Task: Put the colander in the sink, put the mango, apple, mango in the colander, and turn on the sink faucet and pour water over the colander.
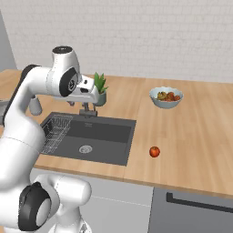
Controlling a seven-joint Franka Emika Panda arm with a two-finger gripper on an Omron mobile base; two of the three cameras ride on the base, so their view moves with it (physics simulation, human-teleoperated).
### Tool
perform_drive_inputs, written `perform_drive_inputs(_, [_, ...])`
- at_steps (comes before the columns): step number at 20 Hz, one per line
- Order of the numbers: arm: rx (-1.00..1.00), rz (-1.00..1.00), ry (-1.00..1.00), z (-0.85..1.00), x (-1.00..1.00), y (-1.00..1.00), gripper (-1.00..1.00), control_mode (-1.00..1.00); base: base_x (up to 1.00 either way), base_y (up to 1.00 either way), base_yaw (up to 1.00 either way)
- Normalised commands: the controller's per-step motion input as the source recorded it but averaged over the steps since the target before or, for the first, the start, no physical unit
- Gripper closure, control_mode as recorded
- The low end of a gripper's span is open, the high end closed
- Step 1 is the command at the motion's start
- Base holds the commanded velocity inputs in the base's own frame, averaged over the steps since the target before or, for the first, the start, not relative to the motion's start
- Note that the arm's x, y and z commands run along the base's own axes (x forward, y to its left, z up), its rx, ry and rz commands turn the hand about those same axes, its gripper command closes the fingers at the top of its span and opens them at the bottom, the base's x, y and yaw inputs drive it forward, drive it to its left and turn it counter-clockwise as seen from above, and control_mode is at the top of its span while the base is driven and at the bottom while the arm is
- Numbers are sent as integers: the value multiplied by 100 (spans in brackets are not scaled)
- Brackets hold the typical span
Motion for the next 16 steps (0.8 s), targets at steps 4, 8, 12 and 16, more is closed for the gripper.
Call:
perform_drive_inputs(4, [0,0,0,-2,-6,23,-100,-100,0,0,0])
perform_drive_inputs(8, [-3,0,0,0,-26,57,-100,-100,0,0,0])
perform_drive_inputs(12, [-1,0,0,0,-25,77,-100,-100,0,0,0])
perform_drive_inputs(16, [0,0,0,0,-17,88,-100,-100,0,0,0])
